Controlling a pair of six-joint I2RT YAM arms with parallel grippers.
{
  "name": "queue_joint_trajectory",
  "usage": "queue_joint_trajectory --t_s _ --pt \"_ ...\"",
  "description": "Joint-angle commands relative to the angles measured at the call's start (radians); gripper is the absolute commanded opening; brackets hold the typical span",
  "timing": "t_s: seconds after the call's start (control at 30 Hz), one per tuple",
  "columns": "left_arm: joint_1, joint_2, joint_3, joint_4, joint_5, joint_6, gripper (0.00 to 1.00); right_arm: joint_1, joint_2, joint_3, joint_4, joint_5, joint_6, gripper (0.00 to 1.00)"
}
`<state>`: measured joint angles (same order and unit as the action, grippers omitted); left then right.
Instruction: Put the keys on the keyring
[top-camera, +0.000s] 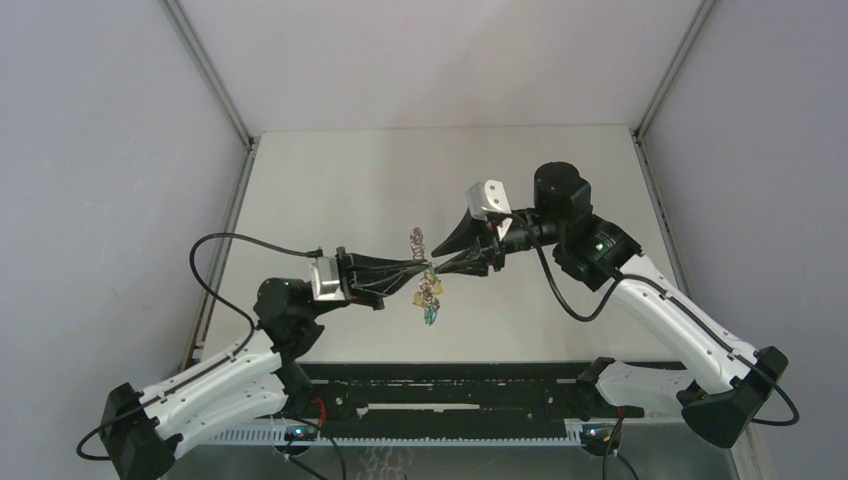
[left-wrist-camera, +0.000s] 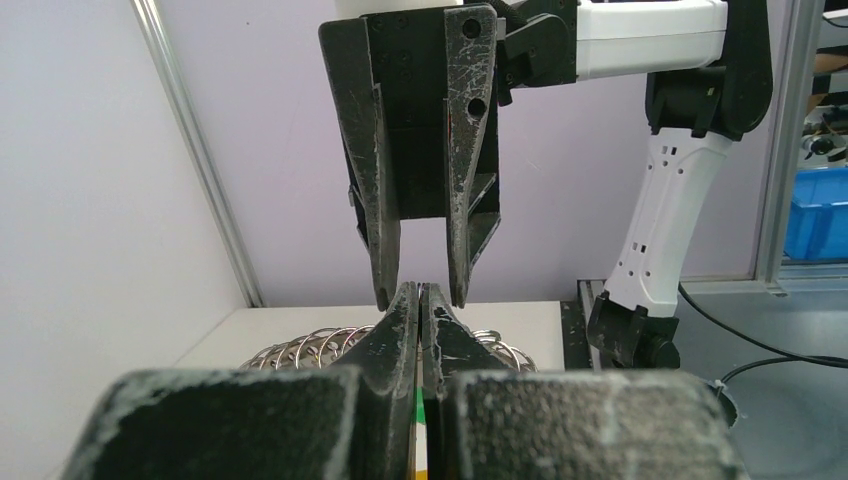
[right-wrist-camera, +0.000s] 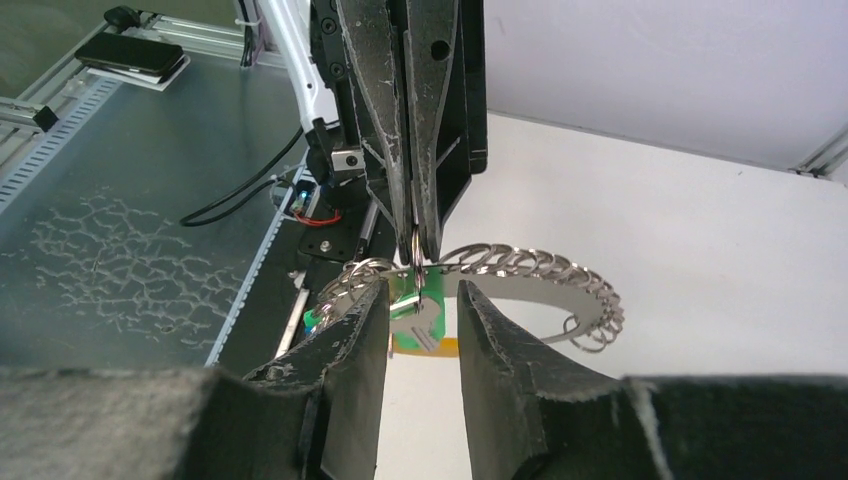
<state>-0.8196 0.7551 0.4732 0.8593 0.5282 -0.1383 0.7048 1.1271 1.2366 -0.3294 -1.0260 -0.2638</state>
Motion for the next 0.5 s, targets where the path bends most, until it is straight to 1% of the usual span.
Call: queue_joint_trajectory --t_s 0.0,0.2,0.37,0.43,0.47 --pt "0.002 0.003 0.041 0.096 0.001 -0.025 0.00 0.019 0.010 0.000 0.077 -0.004 0.025 0.31" --pt "0.002 0.006 0.037 0.104 -0.003 -0.025 0.00 0.030 0.027 0.000 0.077 -0.019 0.029 0.26" --pt "0.003 0.009 0.038 0.113 -0.005 -0.026 0.00 0.032 0.034 0.000 0.056 -0.023 0.019 0.19" --pt "0.003 0.012 0.038 0.113 -0.006 -0.028 0.00 0.032 0.033 0.000 0.052 -0.027 0.017 0.14" --pt "0.003 0.013 0.038 0.113 -0.005 -0.030 0.00 0.032 0.032 0.000 0.053 -0.030 0.016 0.10"
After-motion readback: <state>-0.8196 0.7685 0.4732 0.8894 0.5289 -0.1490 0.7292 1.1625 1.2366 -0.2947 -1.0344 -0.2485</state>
